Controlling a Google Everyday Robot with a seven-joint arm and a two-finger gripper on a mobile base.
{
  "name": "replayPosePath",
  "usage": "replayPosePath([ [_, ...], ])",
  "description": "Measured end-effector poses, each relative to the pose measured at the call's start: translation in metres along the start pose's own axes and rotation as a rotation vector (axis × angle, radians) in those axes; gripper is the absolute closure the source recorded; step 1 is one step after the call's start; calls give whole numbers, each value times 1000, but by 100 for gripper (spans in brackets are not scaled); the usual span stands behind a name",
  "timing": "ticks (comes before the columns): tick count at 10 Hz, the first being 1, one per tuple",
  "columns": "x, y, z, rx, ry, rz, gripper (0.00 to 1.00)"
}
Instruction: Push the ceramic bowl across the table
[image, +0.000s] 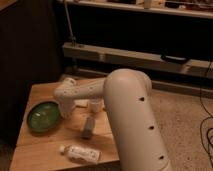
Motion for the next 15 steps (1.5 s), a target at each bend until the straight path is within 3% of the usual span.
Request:
replayPosePath([
  [10,-3,-19,1,25,-23,-63,100],
  [13,-11,-73,5,57,-34,-186,100],
  [15,-14,-98,-6,56,-26,-256,100],
])
